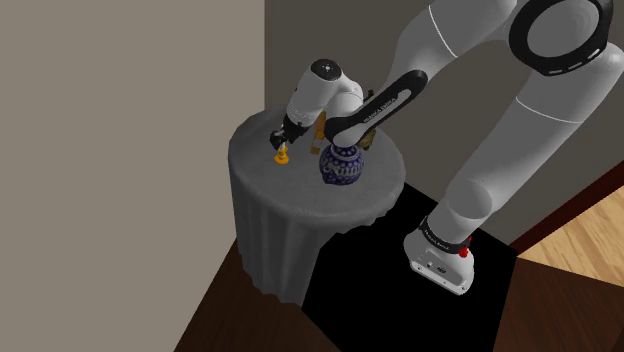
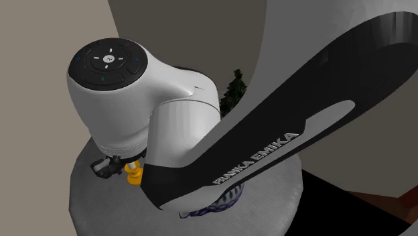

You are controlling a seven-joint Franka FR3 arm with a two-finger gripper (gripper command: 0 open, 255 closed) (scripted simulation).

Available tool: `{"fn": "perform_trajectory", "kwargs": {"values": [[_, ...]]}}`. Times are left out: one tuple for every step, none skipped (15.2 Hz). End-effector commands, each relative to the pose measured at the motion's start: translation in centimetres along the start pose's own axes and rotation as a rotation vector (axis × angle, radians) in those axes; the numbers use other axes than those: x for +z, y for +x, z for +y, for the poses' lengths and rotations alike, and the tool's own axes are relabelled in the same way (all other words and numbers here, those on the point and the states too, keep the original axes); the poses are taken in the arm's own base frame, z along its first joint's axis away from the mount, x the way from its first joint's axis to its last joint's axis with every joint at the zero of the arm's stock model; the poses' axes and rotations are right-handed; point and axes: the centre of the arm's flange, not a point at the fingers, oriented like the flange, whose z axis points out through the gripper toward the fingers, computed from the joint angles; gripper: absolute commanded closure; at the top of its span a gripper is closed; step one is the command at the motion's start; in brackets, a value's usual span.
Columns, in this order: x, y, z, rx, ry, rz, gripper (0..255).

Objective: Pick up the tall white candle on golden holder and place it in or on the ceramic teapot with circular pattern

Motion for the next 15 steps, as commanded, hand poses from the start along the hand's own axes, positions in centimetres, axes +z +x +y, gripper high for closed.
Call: {"fn": "perform_trajectory", "kwargs": {"values": [[0.0,0.0,0.0,0.0,0.0,0.0,255],[0.0,0.0,0.0,0.0,0.0,0.0,255],[0.0,0.0,0.0,0.0,0.0,0.0,255],[0.0,0.0,0.0,0.0,0.0,0.0,255],[0.0,0.0,0.0,0.0,0.0,0.0,255],[0.0,0.0,0.0,0.0,0.0,0.0,255],[0.0,0.0,0.0,0.0,0.0,0.0,255],[0.0,0.0,0.0,0.0,0.0,0.0,255],[0.0,0.0,0.0,0.0,0.0,0.0,255],[-0.5,0.2,0.0,0.0,0.0,0.0,255],[-1.0,0.4,0.0,0.0,0.0,0.0,255],[-1.4,0.7,0.0,0.0,0.0,0.0,255],[-1.9,0.9,0.0,0.0,0.0,0.0,255],[-2.4,1.1,0.0,0.0,0.0,0.0,255],[-2.9,1.3,0.0,0.0,0.0,0.0,255]]}}
